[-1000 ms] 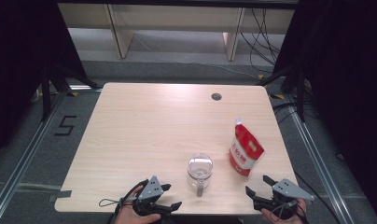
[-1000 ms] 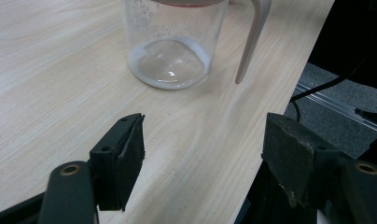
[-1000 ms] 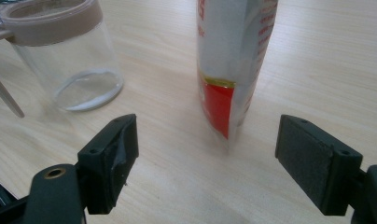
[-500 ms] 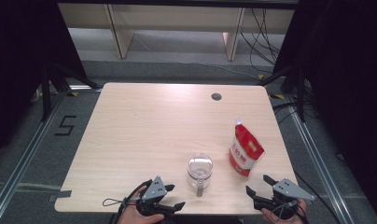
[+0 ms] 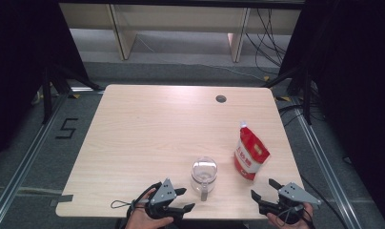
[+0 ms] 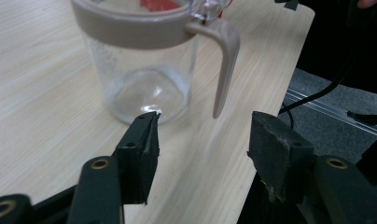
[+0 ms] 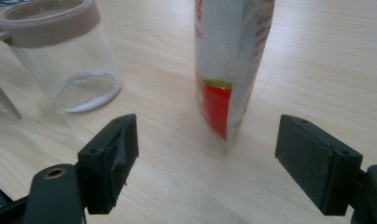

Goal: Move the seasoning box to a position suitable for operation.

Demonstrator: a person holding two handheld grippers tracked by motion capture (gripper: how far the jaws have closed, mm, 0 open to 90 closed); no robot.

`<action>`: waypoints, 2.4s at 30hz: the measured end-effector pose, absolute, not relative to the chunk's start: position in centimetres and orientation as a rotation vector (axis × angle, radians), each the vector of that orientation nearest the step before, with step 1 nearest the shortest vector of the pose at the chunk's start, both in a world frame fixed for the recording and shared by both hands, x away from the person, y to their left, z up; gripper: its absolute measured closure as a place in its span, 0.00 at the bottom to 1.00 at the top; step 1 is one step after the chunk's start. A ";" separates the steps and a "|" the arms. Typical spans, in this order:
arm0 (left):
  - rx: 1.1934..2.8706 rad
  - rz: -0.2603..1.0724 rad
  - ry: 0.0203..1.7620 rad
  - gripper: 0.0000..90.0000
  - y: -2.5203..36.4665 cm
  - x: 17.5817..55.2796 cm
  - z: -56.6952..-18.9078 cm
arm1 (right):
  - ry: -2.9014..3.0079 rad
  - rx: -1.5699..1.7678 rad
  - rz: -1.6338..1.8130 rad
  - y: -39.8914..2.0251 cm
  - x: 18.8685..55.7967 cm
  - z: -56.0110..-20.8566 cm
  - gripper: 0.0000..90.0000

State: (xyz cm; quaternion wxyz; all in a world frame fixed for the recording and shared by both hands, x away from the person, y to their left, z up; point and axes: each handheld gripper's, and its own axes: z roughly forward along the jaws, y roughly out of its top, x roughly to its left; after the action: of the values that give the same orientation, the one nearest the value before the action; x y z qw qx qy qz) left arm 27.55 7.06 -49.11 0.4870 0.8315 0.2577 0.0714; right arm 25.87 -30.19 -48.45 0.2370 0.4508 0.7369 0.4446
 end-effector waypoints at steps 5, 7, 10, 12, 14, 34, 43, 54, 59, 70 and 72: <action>2.013 0.163 0.590 0.53 6.0 27.8 -49.1 | 2.021 1.202 1.213 -30.3 26.0 -48.5 0.24; 2.013 0.162 0.573 0.57 5.2 27.7 -48.9 | 2.029 1.219 1.221 -30.2 26.0 -48.6 0.24; 2.017 0.157 0.557 0.62 4.7 27.9 -48.9 | 2.034 1.214 1.223 -30.2 26.0 -48.6 0.24; 2.039 0.173 0.532 0.65 4.4 28.1 -49.0 | 2.034 1.224 1.221 -30.2 26.0 -48.5 0.24; 2.029 0.162 0.532 0.68 4.0 28.3 -49.1 | 2.036 1.226 1.223 -30.2 26.0 -48.5 0.24; 2.043 0.134 0.501 0.89 4.9 29.6 -49.2 | 2.033 1.222 1.225 -30.2 26.0 -48.6 0.24; 2.061 0.182 0.560 0.84 7.8 30.2 -49.0 | 2.027 1.200 1.227 -30.2 26.1 -48.6 0.24; 2.067 0.213 0.579 0.82 9.0 30.4 -48.9 | 2.027 1.196 1.233 -30.2 26.1 -48.6 0.24; 2.037 0.258 0.633 0.81 10.0 30.6 -49.0 | 2.031 1.199 1.238 -30.2 26.1 -48.6 0.24; 2.004 0.364 0.702 0.72 10.0 31.5 -48.9 | 2.034 1.199 1.232 -30.2 26.1 -48.6 0.24; 2.024 0.393 0.683 0.78 9.6 31.4 -48.8 | 2.027 1.201 1.245 -30.1 26.1 -48.6 0.24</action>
State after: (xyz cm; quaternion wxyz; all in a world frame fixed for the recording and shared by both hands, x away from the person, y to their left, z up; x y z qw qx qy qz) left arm 31.37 9.64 -48.77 0.4662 0.8244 0.2782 0.1603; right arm 26.12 -30.14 -48.61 0.2363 0.4378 0.7392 0.4539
